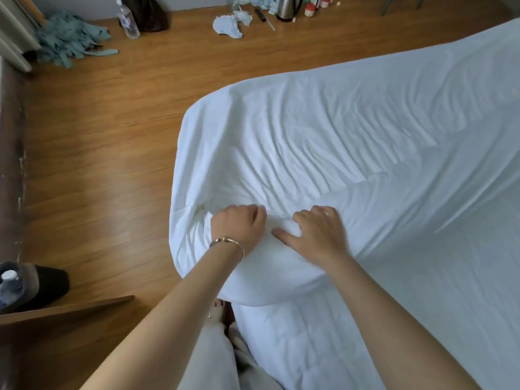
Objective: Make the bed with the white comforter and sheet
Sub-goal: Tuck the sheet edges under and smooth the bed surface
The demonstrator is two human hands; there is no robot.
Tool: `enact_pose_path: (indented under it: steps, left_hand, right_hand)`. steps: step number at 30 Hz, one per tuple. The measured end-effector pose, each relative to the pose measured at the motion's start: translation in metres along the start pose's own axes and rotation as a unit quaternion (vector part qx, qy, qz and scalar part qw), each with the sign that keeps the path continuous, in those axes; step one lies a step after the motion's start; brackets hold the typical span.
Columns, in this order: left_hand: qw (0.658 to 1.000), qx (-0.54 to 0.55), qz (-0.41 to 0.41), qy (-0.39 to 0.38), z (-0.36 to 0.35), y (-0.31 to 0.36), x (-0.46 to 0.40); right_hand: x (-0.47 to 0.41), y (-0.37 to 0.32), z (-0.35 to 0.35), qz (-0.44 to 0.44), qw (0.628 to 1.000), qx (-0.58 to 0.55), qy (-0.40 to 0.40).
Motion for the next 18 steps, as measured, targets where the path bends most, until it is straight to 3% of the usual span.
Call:
enact_pose_path:
  steps: [3, 6, 7, 9, 12, 15, 18]
  left_hand:
    - [0.99, -0.038, -0.034, -0.134, -0.03, 0.019, -0.038]
    - [0.962, -0.061, -0.06, -0.26, -0.086, 0.026, -0.023]
    - [0.962, -0.089, -0.077, -0.245, -0.096, 0.028, -0.009]
    - [0.977, -0.11, -0.117, -0.139, -0.09, 0.034, 0.023]
    - [0.991, -0.051, -0.119, -0.043, -0.081, 0.024, 0.053]
    - [0.992, -0.043, -0.118, 0.007, -0.079, 0.019, 0.055]
    - [0.99, -0.038, -0.13, 0.032, -0.08, 0.023, 0.063]
  right_hand:
    - [0.047, 0.008, 0.003, -0.027, 0.99, -0.067, 0.12]
    - [0.104, 0.014, -0.011, -0.078, 0.977, -0.088, 0.176]
    - [0.12, 0.013, -0.015, -0.089, 0.975, -0.084, 0.186]
    - [0.139, 0.008, -0.023, -0.1, 0.976, -0.073, 0.181]
    - [0.128, 0.005, -0.016, -0.085, 0.988, -0.038, 0.125]
    - [0.077, 0.008, 0.003, -0.07, 0.997, -0.011, 0.026]
    - [0.022, 0.012, -0.011, -0.028, 0.99, 0.041, -0.128]
Point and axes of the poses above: each hand's wrist, its own x-axis away from the middle knuckle, its own z-axis out of the back of the hand, y = z × x, the point moved 10 cm from there along -x, towards the middle knuckle, and after that the axes turned 11 degrees about -y, right-handed, at the moved point
